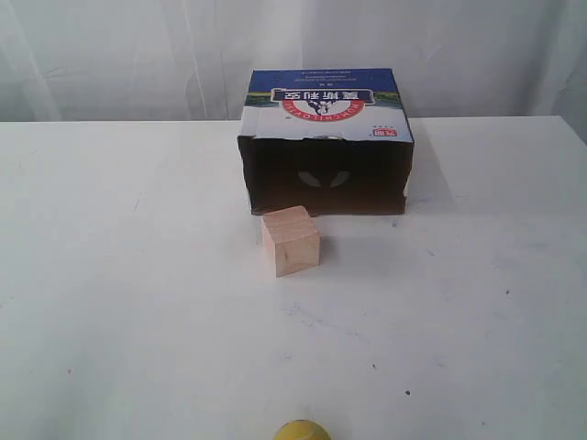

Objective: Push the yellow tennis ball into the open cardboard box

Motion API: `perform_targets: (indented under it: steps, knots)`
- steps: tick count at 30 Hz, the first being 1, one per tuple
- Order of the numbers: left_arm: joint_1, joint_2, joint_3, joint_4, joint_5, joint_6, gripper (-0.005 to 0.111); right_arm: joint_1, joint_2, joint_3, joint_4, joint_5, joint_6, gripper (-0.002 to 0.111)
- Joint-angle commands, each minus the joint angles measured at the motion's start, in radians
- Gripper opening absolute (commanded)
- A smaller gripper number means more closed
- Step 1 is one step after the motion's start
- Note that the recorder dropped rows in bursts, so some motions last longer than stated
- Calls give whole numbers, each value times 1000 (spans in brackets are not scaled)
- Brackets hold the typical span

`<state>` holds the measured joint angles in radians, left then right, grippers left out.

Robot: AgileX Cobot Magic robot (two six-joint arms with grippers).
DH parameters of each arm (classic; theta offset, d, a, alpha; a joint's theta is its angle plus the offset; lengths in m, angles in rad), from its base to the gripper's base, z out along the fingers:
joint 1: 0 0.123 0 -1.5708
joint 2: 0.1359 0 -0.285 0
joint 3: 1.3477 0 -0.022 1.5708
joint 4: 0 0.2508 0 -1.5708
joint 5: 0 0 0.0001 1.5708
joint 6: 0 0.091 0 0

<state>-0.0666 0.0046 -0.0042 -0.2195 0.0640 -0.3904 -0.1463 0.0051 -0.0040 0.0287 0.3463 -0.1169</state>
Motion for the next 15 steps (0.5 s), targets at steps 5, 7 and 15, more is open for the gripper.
perform_targets:
  steps: [5, 7, 15]
  knots:
    - [-5, -5, 4, -64, -208, -205, 0, -5, -5, 4, 5, -4, 5, 0]
    - [-5, -5, 4, -64, -320, -205, 0, -5, -5, 4, 5, -4, 5, 0]
    - [-5, 121, -105, -336, -563, -99, 0, -5, -5, 4, 5, -4, 5, 0]
